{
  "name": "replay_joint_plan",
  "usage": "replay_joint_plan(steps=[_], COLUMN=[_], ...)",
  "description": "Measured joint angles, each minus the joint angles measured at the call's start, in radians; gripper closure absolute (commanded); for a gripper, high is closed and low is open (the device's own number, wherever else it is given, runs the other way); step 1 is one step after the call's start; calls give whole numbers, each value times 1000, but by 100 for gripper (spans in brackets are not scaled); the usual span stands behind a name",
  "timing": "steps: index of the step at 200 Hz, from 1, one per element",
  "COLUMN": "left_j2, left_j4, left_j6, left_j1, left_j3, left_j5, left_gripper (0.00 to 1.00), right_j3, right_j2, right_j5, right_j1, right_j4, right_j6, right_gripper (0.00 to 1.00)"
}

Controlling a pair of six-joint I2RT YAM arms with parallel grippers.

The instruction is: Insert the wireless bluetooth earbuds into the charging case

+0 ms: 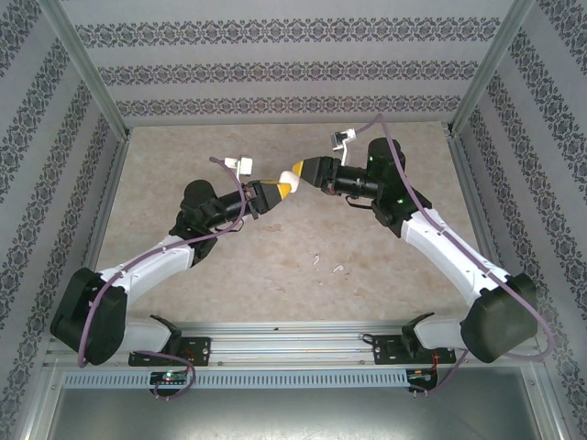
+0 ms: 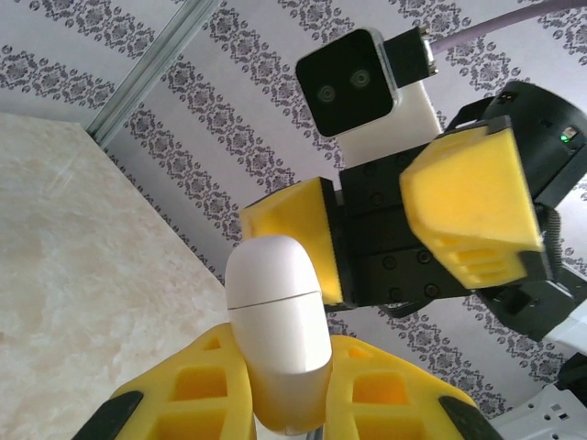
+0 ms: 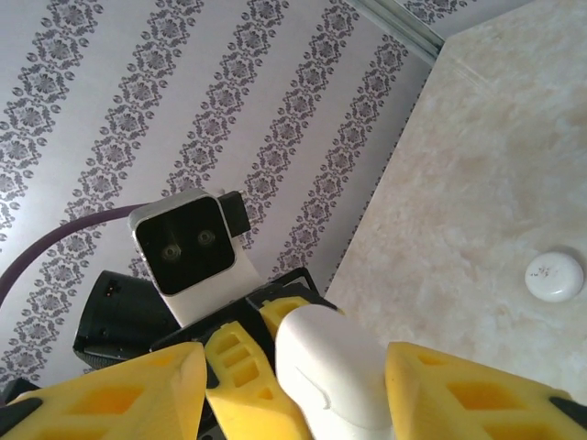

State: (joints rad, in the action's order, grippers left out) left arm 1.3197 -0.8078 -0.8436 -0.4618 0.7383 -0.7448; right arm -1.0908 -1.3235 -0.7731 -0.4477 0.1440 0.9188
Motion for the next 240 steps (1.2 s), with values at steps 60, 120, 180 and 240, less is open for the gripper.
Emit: replay_joint_plan(steps=[60, 120, 180, 240], left_j2=[-8, -8, -8, -8], left_j4=[-13, -29, -38, 42], left_j6=[-35, -60, -74, -46], left_j1=[0, 0, 5, 6], left_j3=[6, 10, 15, 35], left_j5=[-20, -35, -42, -67], left_gripper=[98, 98, 86, 62], right_j3=[0, 1, 1, -8], right_j2=[-15, -44, -45, -42], right_j5=[-37, -67, -74, -70], right_j1=[-6, -9, -8, -16], right_j4=[31, 60, 83, 17], right_j6=[3, 23, 9, -90], right_gripper=[46, 71, 82, 86])
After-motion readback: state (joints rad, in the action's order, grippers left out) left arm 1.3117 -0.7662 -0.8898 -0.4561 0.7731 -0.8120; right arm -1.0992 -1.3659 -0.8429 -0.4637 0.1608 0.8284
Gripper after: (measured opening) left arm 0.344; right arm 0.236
